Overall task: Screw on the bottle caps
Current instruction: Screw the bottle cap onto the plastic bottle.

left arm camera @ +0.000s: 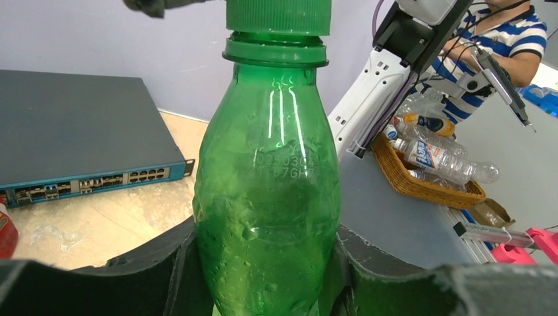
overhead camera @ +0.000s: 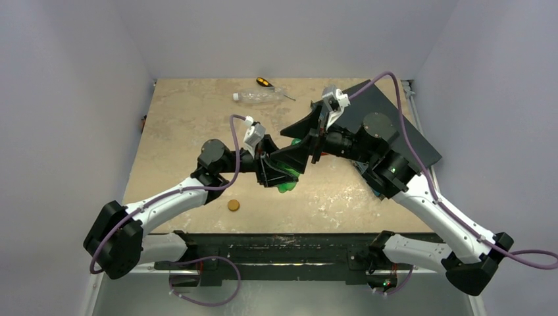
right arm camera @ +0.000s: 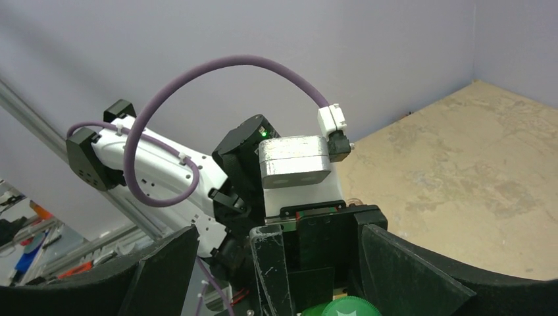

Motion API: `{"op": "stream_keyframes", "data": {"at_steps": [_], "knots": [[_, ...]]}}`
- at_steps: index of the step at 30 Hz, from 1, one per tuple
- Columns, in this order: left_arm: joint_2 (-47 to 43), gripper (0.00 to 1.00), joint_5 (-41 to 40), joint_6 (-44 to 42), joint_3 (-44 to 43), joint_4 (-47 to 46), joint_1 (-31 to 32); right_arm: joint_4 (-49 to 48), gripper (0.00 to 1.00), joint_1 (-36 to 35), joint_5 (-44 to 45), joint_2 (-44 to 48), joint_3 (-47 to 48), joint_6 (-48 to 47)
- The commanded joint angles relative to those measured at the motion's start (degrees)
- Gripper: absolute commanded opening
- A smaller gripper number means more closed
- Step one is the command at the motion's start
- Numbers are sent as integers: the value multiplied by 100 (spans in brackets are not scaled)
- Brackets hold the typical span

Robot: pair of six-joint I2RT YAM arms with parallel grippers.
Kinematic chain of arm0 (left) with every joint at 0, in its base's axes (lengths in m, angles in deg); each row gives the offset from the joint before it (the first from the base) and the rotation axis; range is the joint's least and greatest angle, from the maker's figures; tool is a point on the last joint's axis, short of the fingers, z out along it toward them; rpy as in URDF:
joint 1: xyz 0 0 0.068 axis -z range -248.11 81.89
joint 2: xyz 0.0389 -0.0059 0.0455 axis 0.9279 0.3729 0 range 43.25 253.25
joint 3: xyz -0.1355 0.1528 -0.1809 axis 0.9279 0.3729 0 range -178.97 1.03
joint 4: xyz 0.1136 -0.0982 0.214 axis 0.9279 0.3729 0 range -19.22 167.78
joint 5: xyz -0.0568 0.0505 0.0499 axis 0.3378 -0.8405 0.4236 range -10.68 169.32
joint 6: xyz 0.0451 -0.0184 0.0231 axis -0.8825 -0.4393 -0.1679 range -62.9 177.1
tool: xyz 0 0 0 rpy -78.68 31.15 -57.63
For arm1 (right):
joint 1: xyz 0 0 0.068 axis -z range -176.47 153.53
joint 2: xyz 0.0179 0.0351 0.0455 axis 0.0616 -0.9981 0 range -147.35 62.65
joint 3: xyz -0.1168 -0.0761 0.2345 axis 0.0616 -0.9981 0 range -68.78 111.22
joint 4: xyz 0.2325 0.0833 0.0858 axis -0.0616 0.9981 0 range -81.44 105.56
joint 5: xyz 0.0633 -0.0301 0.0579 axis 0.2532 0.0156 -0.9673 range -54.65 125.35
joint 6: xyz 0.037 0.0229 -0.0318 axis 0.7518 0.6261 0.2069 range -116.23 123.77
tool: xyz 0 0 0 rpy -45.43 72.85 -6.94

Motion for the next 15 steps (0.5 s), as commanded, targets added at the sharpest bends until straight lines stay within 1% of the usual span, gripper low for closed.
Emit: {"op": "stream_keyframes", "data": {"at_steps": [1,4,9,13,15], "knots": [[82,0,-455,208,-64,-143,-251,-84,98,-72,-34,328,-100,-109],[90,0,-613,723,212,-726,-501,115,97,-75,-65,397,-105,-124],[107,0,-732,911,322,-720,-774,348,97,-75,82,659,-172,-181],[49,0,-420,817,252,-704,-791,554,97,-75,253,883,-151,-157],[-33,0,-76,748,210,-737,-784,1027,97,-70,873,855,123,-263]]}}
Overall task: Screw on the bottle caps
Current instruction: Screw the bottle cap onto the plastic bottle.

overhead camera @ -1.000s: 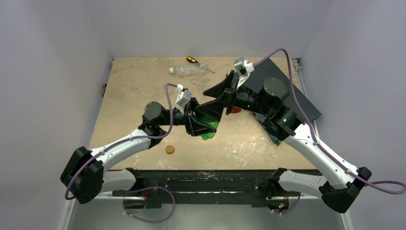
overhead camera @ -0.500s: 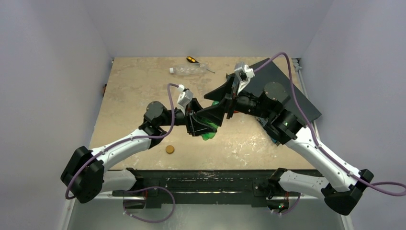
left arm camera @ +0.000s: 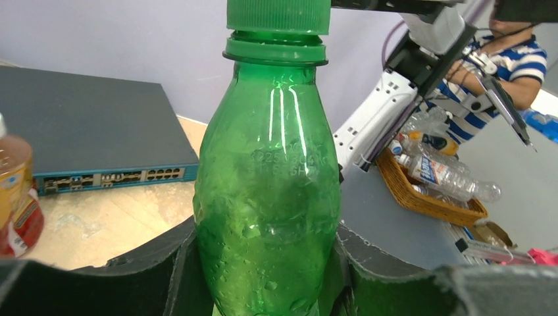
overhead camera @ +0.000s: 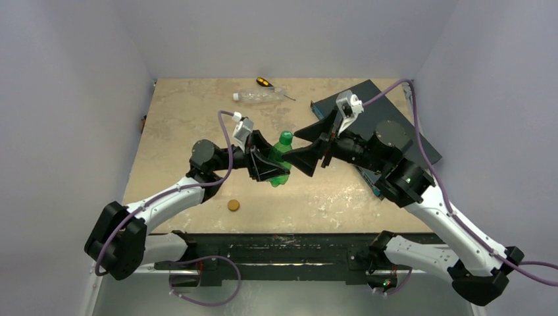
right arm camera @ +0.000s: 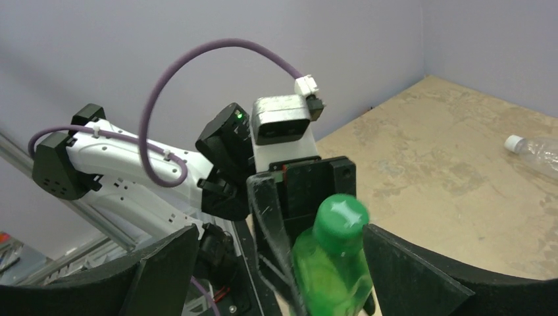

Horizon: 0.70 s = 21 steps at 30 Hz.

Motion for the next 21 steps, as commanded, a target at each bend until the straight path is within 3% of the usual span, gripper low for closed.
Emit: {"op": "stream_keyframes", "data": {"at_steps": [1,8,21], "knots": [[-132,0,-148,154,-90,-45,-262,905,96,-88,590,242,562,-102],[-413,0,457,30,-193,156,-159,1030,89,-51,614,-185,943,-345],[-295,0,425,234,-253,-194,98,233,75,-27,152,-472,634,-186]]}}
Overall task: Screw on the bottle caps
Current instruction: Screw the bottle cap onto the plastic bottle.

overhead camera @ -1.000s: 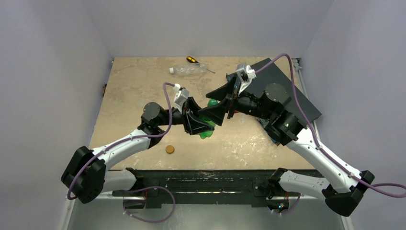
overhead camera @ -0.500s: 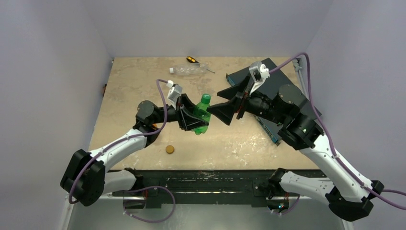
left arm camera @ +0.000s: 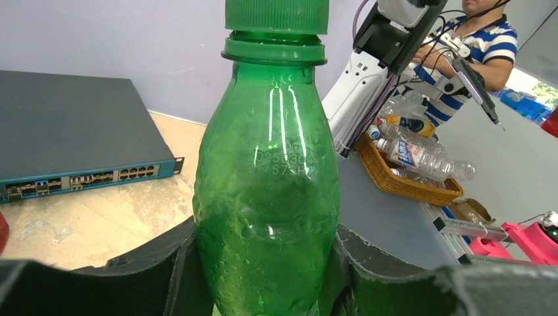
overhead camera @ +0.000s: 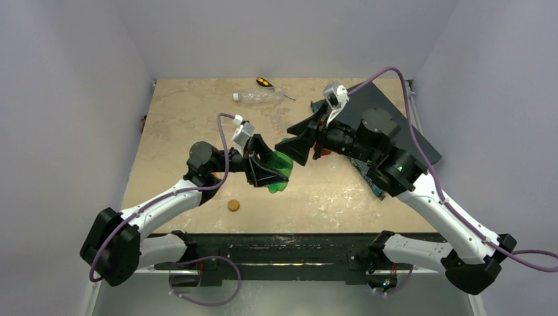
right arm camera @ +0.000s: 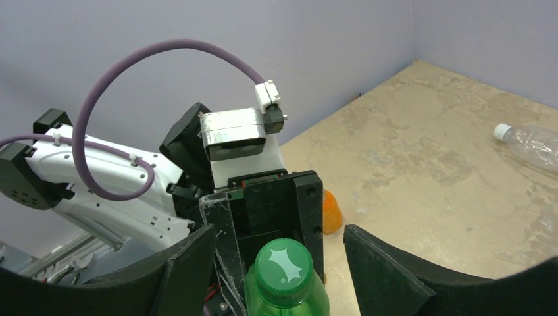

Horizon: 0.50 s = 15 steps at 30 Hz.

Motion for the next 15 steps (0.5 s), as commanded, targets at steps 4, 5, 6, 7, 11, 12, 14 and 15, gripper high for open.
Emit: {"op": "stream_keyframes", "data": {"at_steps": [4,5,6,7,11,12,14,15], "knots": [[45,0,34,172,-231,-482,29,-686,68,13,-247,56,-236,47],[56,0,29,180,-226,-498,28,-731,66,9,-259,63,-279,76],[66,0,27,208,-217,-534,30,-773,65,14,-272,65,-310,100],[74,0,21,249,-201,-603,27,-784,64,11,-273,65,-329,110],[98,0,4,277,-183,-647,30,-848,58,9,-227,91,-378,151],[102,0,3,276,-179,-653,29,-855,55,8,-203,104,-387,164],[110,0,-10,272,-157,-657,26,-909,54,9,-183,124,-421,208],[124,0,-14,271,-148,-663,25,-931,54,13,-170,134,-434,236]]}}
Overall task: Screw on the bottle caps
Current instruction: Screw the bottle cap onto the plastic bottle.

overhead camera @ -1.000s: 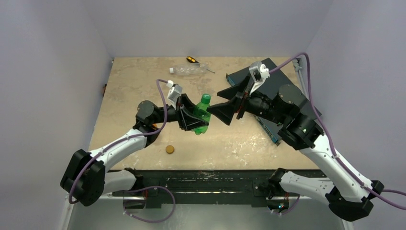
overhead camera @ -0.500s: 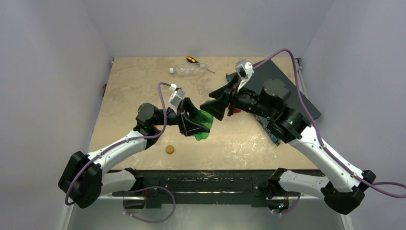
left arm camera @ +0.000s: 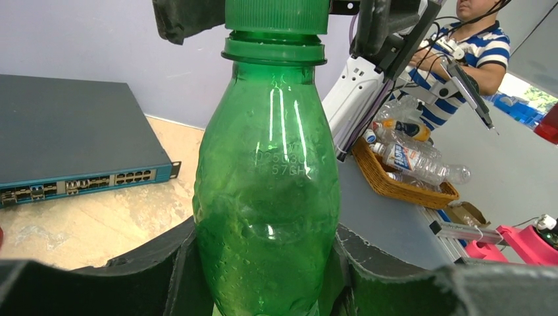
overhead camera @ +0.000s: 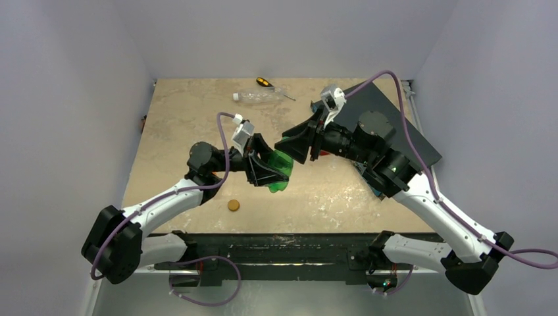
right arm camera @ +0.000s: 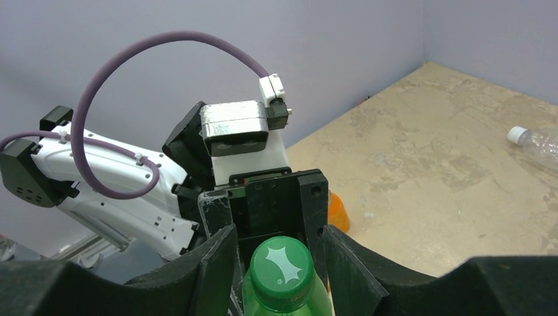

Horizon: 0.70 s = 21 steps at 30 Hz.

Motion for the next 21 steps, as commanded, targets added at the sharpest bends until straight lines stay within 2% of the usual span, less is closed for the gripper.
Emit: {"op": "stream_keyframes", "data": {"at_steps": [1,4,8,11,15,18,21], "knots": [[31,0,-13,68,-136,-365,23,-424,54,10,17,146,-69,149],[42,0,-88,53,-117,-371,22,-436,48,9,26,157,-66,224],[64,0,-212,-73,-162,-225,19,-390,29,0,84,153,-55,339],[-10,0,-546,-522,-343,421,38,-191,14,-17,377,132,-8,429],[-245,0,-1703,-1708,-836,2354,138,346,0,-35,1129,63,100,605],[-300,0,-2945,-2410,-1283,3370,338,712,0,-150,1878,-45,180,928],[-255,0,-4171,-2932,-1651,3844,708,1380,0,-378,2992,-343,496,1355]]}}
